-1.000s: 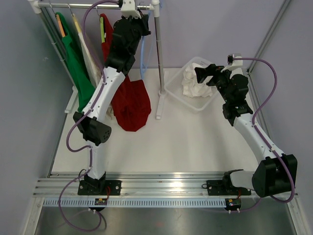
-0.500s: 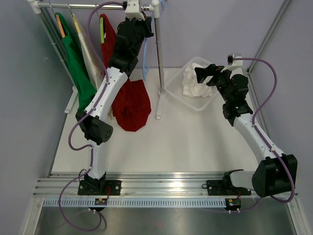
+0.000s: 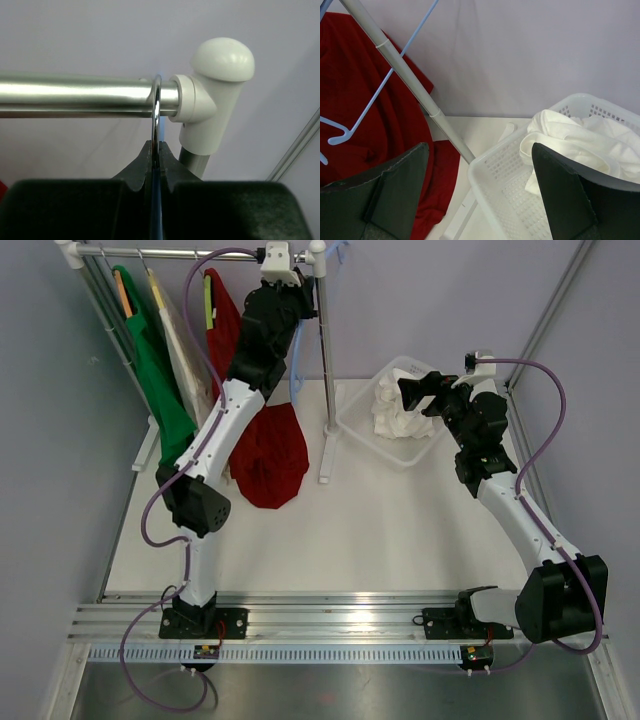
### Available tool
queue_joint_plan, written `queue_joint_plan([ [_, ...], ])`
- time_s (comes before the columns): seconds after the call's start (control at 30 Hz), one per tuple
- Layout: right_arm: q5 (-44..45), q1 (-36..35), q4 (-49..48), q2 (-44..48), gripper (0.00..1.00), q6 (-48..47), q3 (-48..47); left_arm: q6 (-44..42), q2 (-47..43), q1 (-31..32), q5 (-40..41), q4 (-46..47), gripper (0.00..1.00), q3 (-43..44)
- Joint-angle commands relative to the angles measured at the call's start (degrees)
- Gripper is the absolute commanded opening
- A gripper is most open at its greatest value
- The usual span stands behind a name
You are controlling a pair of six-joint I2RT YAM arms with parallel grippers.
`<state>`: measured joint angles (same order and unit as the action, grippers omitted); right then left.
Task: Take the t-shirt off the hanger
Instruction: Hang the hanger back to the clothesline with the left arm
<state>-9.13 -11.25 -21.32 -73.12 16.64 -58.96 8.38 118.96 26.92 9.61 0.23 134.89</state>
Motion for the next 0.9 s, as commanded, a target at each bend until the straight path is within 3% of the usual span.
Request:
queue_joint_plan([
  [0.0, -0.6, -0.1, -1.2, 1.9, 0.92, -1.0, 0.0, -1.0, -3.7, 0.5, -0.4, 2.3, 0.06, -0.6],
  [0.2, -0.8, -0.1, -1.2, 2.1, 0.92, -1.0, 0.1, -1.9, -6.5, 0.5, -0.2, 3.5, 0.21, -4.4],
  [0.37, -1.2, -0.1, -1.2, 1.8, 0.92, -0.9, -0.1, -2.5, -9.4, 0.5, 0.1, 3.5, 0.27, -6.2],
  [0.73, -2.2, -0.1, -1.0, 1.4, 0.92, -0.2, -0.6, -3.5, -21.1, 0.6, 1.6, 6.5, 0.82, -19.7],
  [0.87, -2.9, -0.1, -1.1, 1.0, 0.92, 0.4, -0.8, -4.0, -24.3, 0.6, 6.8, 6.2, 0.87, -23.2],
])
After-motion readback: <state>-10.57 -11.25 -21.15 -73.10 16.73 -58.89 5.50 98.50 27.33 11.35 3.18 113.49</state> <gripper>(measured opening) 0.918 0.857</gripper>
